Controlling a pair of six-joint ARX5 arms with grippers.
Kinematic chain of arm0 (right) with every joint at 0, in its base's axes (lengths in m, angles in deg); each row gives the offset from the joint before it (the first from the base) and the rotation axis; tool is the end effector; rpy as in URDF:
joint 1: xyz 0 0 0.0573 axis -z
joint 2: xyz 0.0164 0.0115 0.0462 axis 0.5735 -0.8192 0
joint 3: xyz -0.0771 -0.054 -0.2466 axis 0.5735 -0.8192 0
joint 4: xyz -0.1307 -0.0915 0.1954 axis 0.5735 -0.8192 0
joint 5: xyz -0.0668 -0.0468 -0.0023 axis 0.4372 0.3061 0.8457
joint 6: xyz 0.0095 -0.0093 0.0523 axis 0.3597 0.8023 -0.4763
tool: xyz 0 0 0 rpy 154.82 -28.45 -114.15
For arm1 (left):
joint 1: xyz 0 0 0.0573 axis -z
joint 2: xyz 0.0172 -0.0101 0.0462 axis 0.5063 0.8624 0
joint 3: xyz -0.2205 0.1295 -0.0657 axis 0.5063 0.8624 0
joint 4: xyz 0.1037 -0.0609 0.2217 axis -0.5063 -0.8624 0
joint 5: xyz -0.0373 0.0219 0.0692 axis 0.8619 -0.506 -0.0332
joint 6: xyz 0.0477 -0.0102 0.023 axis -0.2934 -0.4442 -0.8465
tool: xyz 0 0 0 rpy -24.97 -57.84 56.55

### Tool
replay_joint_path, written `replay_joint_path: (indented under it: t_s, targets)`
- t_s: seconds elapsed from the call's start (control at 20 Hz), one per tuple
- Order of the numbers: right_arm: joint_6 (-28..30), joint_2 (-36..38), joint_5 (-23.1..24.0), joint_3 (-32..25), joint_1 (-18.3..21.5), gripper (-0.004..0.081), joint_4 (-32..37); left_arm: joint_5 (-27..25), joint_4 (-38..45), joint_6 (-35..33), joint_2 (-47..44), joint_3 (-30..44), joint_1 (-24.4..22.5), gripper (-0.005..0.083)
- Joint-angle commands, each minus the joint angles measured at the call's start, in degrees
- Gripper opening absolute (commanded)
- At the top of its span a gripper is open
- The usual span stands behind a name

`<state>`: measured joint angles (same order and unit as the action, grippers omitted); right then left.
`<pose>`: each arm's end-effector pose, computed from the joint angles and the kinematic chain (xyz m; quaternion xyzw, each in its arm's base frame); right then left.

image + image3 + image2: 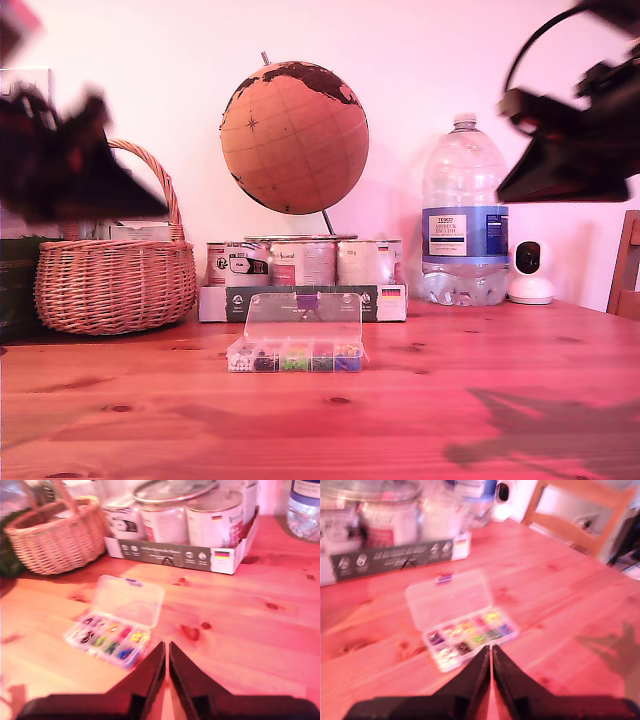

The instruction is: Sort the loose pins on the table into their correct compartments

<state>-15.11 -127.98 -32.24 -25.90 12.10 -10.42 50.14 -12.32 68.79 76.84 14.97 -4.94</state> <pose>0.1882 0.0824 0.1967 0.0269 0.1544 0.2347 0.9594 0.1831 -0.0972 0.1841 -0.0498 0.1623 -0.3573 0.9184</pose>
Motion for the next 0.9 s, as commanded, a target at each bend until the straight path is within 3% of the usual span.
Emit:
replay_joint_path:
  t_s: [0.0, 0.35, 0.85]
  targets:
    - [-0.17, 3.63, 0.50, -0.35, -1.14, -0.0011, -0.13, 0.04, -4.07, 0.17, -3.56, -0.13, 1.09, -0.0021]
    - [-0.22, 17.03, 1.90, -0.33, -3.67, -0.0011, -10.16, -0.52, -17.68, 0.20, -16.74, -0.13, 3.06, -0.0021]
    - [-0.20, 17.31, 1.95, -0.33, -3.72, -0.0011, -22.84, -0.55, -25.11, 0.20, -17.07, -0.13, 3.04, -0.0021]
